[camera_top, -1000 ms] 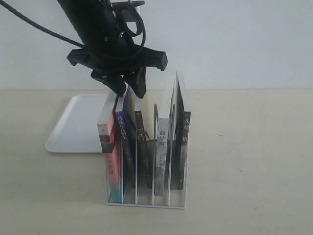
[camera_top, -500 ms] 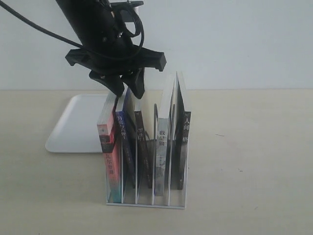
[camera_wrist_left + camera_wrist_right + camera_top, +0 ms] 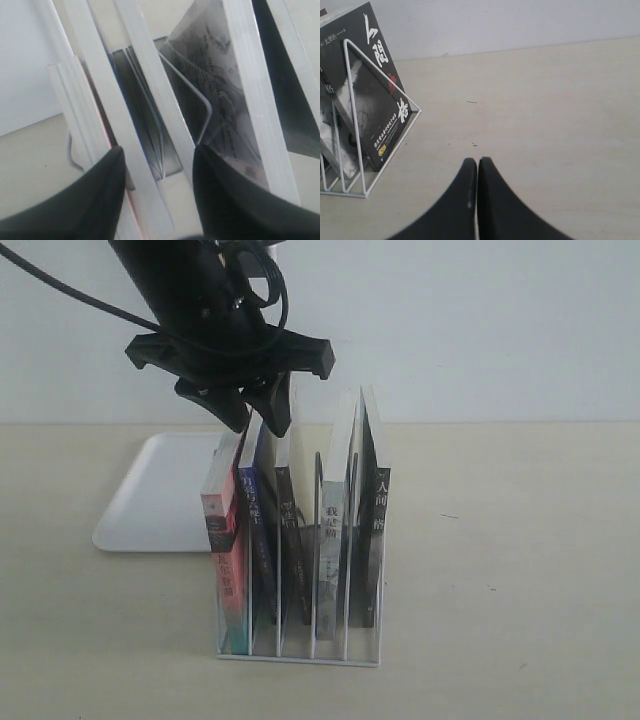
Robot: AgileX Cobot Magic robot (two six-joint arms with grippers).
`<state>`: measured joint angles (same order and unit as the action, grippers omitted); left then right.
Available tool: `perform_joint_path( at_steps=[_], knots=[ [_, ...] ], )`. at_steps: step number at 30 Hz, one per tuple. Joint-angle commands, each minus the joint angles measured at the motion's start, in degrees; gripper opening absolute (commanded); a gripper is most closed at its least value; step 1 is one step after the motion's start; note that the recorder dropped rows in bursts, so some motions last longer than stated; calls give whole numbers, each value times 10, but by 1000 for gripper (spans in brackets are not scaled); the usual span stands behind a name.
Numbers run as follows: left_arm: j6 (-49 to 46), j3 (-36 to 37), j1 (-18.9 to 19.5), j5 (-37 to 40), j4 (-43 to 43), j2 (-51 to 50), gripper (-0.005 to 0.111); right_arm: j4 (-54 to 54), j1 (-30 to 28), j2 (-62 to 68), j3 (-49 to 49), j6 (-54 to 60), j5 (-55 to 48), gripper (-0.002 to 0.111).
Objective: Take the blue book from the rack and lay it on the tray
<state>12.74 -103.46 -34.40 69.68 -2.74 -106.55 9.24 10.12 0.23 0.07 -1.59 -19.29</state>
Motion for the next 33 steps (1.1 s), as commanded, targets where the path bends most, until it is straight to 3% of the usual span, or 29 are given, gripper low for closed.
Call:
perform_joint_path(
  at_steps=[1, 33],
  knots=[
    [4, 10, 1, 3, -3, -2, 43, -6, -3, -2, -1, 2, 1, 0],
    [29, 10, 1, 3, 9, -3, 43, -6, -3, -2, -1, 2, 1, 0]
  ],
)
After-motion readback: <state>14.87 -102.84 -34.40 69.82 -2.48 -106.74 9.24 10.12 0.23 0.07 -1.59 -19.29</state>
